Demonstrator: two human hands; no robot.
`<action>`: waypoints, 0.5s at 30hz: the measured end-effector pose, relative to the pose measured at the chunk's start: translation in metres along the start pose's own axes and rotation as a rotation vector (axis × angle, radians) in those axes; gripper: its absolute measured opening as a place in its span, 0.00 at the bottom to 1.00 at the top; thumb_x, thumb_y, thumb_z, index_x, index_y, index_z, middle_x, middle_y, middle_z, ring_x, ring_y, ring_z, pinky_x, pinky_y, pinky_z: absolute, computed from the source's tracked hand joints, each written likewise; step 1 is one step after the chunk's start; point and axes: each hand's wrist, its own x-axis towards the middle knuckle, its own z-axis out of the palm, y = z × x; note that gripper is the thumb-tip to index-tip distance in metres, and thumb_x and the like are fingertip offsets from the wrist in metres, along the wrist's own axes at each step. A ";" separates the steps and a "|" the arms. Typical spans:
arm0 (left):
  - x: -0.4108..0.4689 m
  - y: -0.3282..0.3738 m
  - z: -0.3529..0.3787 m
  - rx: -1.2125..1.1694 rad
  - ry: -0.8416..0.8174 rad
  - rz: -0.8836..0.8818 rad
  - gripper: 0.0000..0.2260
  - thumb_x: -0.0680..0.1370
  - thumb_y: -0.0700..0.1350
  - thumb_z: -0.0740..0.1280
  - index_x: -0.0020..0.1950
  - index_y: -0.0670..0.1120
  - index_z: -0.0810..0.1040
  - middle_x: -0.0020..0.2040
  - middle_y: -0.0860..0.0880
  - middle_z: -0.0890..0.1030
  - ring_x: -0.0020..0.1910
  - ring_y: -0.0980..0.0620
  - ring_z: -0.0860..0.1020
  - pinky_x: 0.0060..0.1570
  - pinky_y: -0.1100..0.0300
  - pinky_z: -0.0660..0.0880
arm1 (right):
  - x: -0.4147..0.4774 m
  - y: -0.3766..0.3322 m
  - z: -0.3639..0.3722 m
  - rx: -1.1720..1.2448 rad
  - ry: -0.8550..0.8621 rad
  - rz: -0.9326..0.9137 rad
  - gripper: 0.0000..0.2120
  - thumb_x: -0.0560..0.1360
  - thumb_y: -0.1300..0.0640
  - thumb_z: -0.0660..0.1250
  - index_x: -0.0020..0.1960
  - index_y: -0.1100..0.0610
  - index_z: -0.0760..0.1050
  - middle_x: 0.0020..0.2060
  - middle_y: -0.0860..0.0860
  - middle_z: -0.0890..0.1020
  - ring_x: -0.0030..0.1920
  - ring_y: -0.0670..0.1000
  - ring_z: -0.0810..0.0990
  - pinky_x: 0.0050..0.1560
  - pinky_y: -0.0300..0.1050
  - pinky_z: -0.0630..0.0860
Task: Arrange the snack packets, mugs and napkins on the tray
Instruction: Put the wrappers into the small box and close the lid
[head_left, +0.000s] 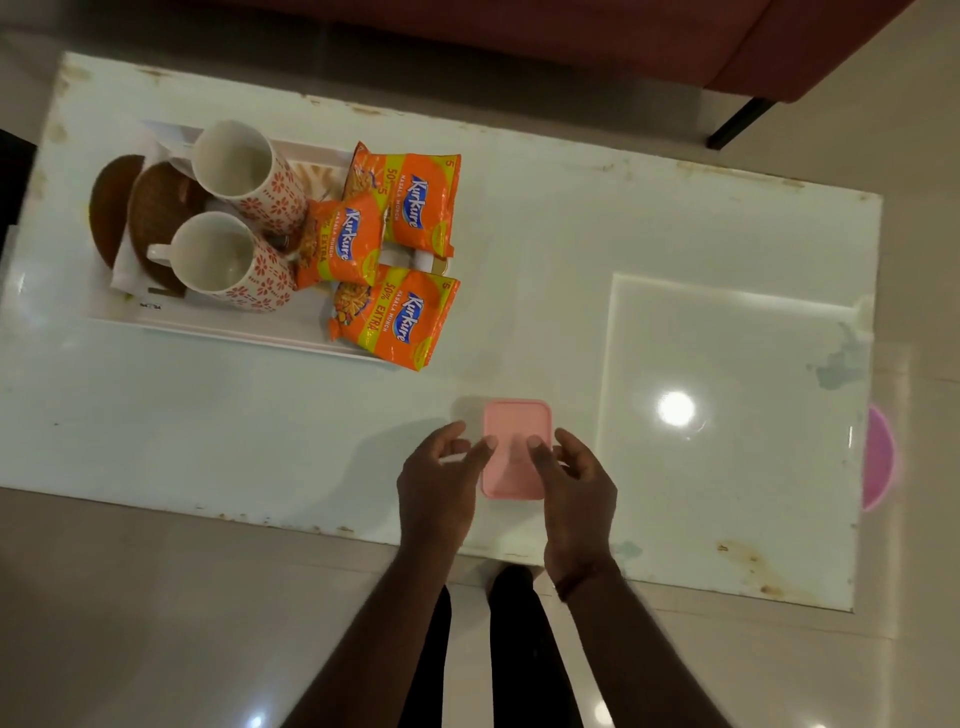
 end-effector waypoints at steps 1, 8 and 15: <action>-0.008 -0.007 -0.002 -0.005 -0.030 -0.032 0.23 0.70 0.59 0.72 0.61 0.50 0.79 0.50 0.55 0.84 0.45 0.58 0.81 0.42 0.65 0.76 | -0.005 0.006 -0.002 -0.046 0.029 -0.014 0.21 0.71 0.50 0.76 0.62 0.51 0.80 0.48 0.44 0.84 0.48 0.42 0.82 0.44 0.35 0.78; -0.022 -0.014 -0.001 -0.203 -0.044 -0.087 0.05 0.74 0.46 0.72 0.48 0.48 0.83 0.35 0.56 0.85 0.35 0.56 0.85 0.42 0.55 0.83 | -0.016 0.011 0.003 0.007 0.151 -0.044 0.09 0.73 0.59 0.72 0.47 0.46 0.84 0.42 0.45 0.87 0.41 0.44 0.82 0.51 0.47 0.81; 0.021 0.032 -0.007 -0.274 0.120 0.041 0.10 0.74 0.48 0.71 0.53 0.47 0.84 0.38 0.55 0.85 0.38 0.56 0.85 0.45 0.52 0.83 | 0.014 -0.041 0.050 0.079 0.108 -0.096 0.10 0.74 0.62 0.72 0.55 0.56 0.84 0.46 0.49 0.87 0.51 0.49 0.85 0.57 0.50 0.81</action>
